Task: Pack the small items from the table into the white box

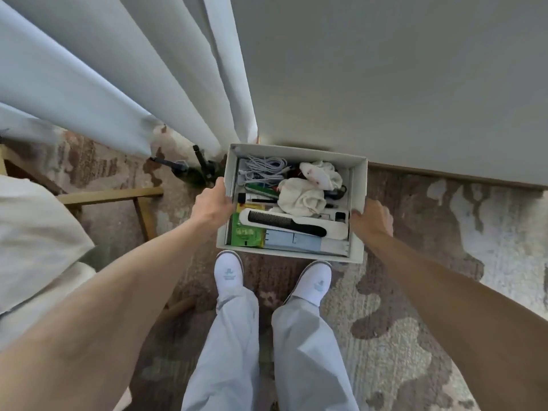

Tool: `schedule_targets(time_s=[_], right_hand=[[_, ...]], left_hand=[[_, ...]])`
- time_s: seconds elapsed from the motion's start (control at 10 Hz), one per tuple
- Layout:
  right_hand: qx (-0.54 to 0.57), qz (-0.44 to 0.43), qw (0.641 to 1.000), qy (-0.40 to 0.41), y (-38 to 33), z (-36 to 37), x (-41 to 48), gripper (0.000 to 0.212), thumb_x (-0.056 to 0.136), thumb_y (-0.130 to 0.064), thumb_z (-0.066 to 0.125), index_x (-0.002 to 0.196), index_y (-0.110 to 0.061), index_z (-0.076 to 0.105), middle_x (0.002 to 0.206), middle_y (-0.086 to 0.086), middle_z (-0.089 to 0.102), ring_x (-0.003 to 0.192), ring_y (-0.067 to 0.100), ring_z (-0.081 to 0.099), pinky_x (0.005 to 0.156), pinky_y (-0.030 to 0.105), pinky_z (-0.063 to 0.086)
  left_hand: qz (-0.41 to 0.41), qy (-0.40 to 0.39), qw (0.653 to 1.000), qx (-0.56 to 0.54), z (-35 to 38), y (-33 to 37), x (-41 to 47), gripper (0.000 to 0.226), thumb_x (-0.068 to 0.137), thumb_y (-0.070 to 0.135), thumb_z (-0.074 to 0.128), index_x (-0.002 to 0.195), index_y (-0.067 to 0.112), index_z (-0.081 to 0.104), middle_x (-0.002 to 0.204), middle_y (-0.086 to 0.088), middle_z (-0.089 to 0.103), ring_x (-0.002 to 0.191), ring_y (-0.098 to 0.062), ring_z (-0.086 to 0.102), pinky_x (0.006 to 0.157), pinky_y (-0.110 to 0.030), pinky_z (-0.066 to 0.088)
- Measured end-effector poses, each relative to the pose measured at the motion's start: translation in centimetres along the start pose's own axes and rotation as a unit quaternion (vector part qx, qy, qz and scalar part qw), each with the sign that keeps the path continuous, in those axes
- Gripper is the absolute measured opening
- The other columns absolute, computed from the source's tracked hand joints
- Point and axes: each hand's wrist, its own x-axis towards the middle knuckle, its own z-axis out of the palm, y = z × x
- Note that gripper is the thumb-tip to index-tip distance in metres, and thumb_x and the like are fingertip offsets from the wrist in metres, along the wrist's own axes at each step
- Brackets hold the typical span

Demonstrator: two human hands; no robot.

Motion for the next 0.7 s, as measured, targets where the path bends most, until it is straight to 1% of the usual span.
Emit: schedule_targets(time_s=[0.1,0.2,0.3,0.4,0.5,0.6,0.7], right_hand=[[-0.003,0.008,1.0,0.006,-0.8,1.4,2.4,0.025,0.096,-0.02,0.053,0.112,-0.003,0.062,0.104,0.019,0.065,0.097,0.037,0.061,0.068,0.033,0.042],[-0.003,-0.004,1.0,0.005,-1.4,2.8,4.8,0.023,0.095,-0.019,0.053,0.108,-0.002,0.06,0.097,0.018,0.06,0.098,0.039,0.06,0.069,0.034,0.04],[-0.008,-0.011,1.0,-0.005,-1.6,4.1,6.8,0.02,0.095,-0.019,0.052,0.102,-0.001,0.058,0.094,0.017,0.058,0.093,0.037,0.059,0.067,0.034,0.04],[-0.007,-0.007,1.0,0.0,-1.5,4.9,8.4,0.017,0.095,-0.017,0.051,0.096,-0.002,0.057,0.089,0.015,0.057,0.086,0.034,0.058,0.065,0.033,0.039],[0.001,-0.005,1.0,0.008,-1.4,5.4,9.5,0.021,0.096,-0.017,0.049,0.106,-0.001,0.058,0.093,0.017,0.058,0.08,0.03,0.051,0.066,0.033,0.039],[0.008,-0.013,1.0,-0.002,-1.3,5.3,10.0,0.028,0.096,-0.014,0.045,0.118,-0.004,0.057,0.103,0.021,0.063,0.082,0.033,0.055,0.067,0.034,0.041],[0.039,-0.013,0.999,-0.009,-1.6,3.8,8.5,0.04,0.094,-0.011,0.044,0.134,-0.014,0.05,0.116,0.018,0.062,0.098,0.036,0.06,0.072,0.034,0.044]], left_hand=[[-0.006,-0.004,1.0,-0.002,0.9,-0.1,3.0,0.028,0.091,0.013,0.042,0.118,0.01,0.04,0.093,-0.018,0.057,0.078,-0.035,0.052,0.066,-0.041,0.043],[-0.012,-0.008,1.0,-0.01,1.9,-0.4,5.4,0.029,0.091,0.013,0.042,0.12,0.011,0.04,0.098,-0.019,0.059,0.082,-0.035,0.053,0.07,-0.042,0.046],[-0.017,-0.013,1.0,-0.009,2.8,-0.7,7.8,0.025,0.093,0.013,0.043,0.117,0.01,0.041,0.103,-0.02,0.06,0.091,-0.039,0.057,0.074,-0.043,0.047],[-0.023,-0.015,1.0,0.005,3.7,-0.5,9.9,0.024,0.095,0.014,0.044,0.118,0.009,0.041,0.108,-0.021,0.059,0.096,-0.04,0.056,0.072,-0.042,0.043],[-0.023,-0.017,1.0,0.002,4.2,-0.1,11.3,0.032,0.095,0.013,0.043,0.127,0.011,0.04,0.115,-0.02,0.059,0.102,-0.04,0.056,0.078,-0.043,0.044],[-0.034,-0.046,0.998,0.002,4.1,0.6,11.9,0.039,0.094,0.011,0.041,0.133,0.012,0.037,0.122,-0.021,0.056,0.105,-0.039,0.055,0.083,-0.043,0.045],[-0.055,-0.096,0.994,-0.014,2.5,1.1,11.0,0.042,0.092,0.009,0.043,0.132,0.011,0.033,0.117,-0.019,0.053,0.094,-0.035,0.055,0.081,-0.044,0.054]])
